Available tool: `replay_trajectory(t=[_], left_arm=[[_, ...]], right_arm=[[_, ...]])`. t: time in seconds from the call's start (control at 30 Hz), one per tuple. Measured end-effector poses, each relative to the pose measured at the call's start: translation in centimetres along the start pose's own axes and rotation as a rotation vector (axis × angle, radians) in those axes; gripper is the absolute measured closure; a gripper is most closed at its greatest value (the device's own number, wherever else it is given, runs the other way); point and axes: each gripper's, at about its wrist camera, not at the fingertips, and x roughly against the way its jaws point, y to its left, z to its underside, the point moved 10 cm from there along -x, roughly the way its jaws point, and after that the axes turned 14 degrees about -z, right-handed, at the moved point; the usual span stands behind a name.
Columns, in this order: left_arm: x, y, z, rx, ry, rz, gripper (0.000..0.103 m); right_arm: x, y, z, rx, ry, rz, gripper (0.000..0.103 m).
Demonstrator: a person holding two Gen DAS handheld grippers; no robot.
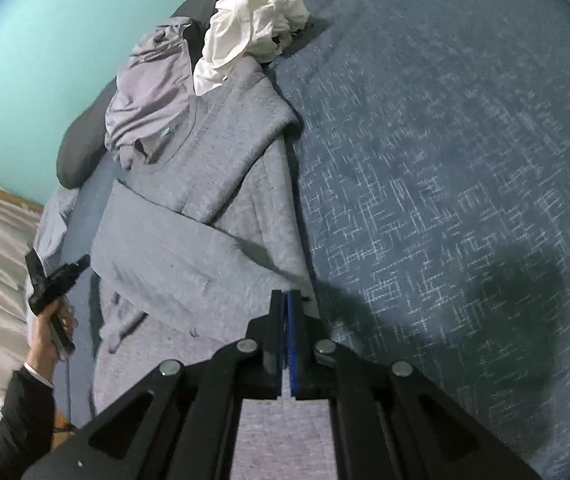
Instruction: Fold clothes
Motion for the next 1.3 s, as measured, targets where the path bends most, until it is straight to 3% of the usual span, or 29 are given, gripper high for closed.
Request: replay_trajectory(t=[0.13, 0.23, 0.43, 0.77, 0.93, 1.07, 1.3], left_arm=[[-0.4, -0.4, 0.4, -0.025, 0.001, -0.023, 0.08], [-0.6, -0.7, 0.5, -0.05, -0.005, -0.051, 0.08], [-0.7, -1.2, 0.5, -0.087, -0.013, -0.08, 0.08], [-0.3, -0.9, 0.5, -0.087, -0.03, -0.103, 0.079], [0.5, -0.3, 0.8, -0.052, -0.047, -0.103, 0.079], [1.0, 0.4, 1.3, -0.043, -0.062, -0.115, 0.079], [1.4, 1.0, 2.5, -0.035, -0.092, -0.123, 0.076]], right_arm=[[0.4, 0.0, 0.3, 0.01, -0.013, 0.007, 0.102], [-1.0, -0.9, 1.4, -0.008, 0.043, 0.017, 0.102], [-1.8, -2.4, 1.1, -0.054, 0.064, 0.023, 0.101], [0.4, -1.9, -1.3, -0.042, 0.007, 0.045, 0.1], [-0.9, 0.9, -3.8, -0.005, -0.006, -0.01, 0.098], [-3.9, 5.0, -5.7, 0.052, 0.02, -0.064, 0.076], [-10.8, 12.0, -7.9, 0.139, 0.11, -0.157, 0.076]])
